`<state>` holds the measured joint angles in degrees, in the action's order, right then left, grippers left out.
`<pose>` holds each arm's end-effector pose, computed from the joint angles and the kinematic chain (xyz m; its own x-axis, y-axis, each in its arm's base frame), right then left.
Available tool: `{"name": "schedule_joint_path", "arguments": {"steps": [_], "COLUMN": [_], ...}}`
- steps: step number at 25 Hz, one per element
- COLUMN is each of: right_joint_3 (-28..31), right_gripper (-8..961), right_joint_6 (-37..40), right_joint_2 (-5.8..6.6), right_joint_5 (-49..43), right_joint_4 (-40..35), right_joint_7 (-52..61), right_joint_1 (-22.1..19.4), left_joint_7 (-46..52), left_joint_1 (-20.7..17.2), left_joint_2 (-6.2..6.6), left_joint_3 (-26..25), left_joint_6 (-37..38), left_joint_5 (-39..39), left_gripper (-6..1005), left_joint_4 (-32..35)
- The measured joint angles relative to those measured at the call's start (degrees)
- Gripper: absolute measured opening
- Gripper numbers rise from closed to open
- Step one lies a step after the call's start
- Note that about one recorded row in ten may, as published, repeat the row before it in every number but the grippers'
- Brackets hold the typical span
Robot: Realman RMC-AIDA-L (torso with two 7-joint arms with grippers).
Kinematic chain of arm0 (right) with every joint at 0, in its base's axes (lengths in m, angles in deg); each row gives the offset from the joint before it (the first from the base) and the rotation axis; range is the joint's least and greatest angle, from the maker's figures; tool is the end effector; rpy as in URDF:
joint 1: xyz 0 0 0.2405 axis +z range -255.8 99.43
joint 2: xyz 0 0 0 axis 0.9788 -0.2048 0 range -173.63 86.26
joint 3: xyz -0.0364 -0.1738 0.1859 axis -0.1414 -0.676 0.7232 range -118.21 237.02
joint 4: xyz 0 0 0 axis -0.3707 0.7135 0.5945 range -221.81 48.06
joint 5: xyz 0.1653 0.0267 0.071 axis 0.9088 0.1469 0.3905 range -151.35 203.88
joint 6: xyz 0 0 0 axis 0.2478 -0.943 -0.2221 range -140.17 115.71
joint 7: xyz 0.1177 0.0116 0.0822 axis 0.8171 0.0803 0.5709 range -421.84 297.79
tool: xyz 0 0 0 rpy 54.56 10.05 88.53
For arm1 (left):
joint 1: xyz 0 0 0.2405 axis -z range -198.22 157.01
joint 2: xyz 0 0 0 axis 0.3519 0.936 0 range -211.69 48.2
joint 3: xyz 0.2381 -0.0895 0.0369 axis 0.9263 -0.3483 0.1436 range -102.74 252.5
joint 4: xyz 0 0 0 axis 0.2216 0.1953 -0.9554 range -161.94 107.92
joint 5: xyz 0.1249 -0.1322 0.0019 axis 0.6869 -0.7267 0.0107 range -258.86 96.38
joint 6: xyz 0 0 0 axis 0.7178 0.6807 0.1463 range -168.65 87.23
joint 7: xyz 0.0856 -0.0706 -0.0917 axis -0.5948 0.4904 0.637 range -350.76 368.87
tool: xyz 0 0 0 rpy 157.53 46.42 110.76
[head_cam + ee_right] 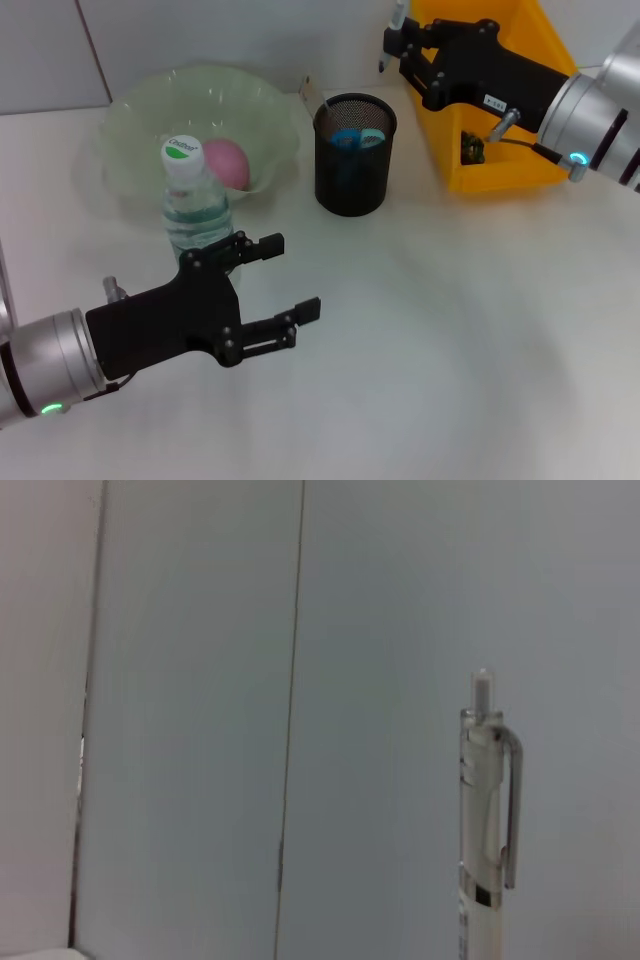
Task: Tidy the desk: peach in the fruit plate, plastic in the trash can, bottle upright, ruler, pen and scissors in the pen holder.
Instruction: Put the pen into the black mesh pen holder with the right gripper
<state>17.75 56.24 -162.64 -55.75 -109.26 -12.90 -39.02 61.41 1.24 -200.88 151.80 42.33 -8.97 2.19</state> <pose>0.2063 0.3873 0.0069 0.7481 0.0602 -0.6608 -0.4318 -0.7121 -0.5537 -0.2256 0.2656 -0.0481 0.7463 0.0604 0.6629 0.2581 -0.9442 -0.2045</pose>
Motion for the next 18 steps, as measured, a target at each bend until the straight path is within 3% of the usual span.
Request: {"name": "schedule_joint_path", "arguments": {"steps": [7, 18], "right_joint_3": [-3.19, -10.25], "right_gripper": [154, 174], "right_joint_6": [-4.40, -13.65], "right_joint_2": [-0.11, -0.28], "right_joint_5": [-0.01, 0.01], "right_joint_4": [-0.51, 0.05], "right_joint_7": [2.23, 6.58], "right_joint_1": [0.59, 3.31], "left_joint_7": [0.56, 2.59], "left_joint_1": [-0.43, -0.33], "left_joint_2": [0.04, 0.18], "left_joint_3": [0.34, 0.48], "left_joint_6": [0.23, 0.04], "left_joint_5": [-0.42, -0.73], "left_gripper": [819, 819], "left_joint_4": [-0.28, -0.27]}}
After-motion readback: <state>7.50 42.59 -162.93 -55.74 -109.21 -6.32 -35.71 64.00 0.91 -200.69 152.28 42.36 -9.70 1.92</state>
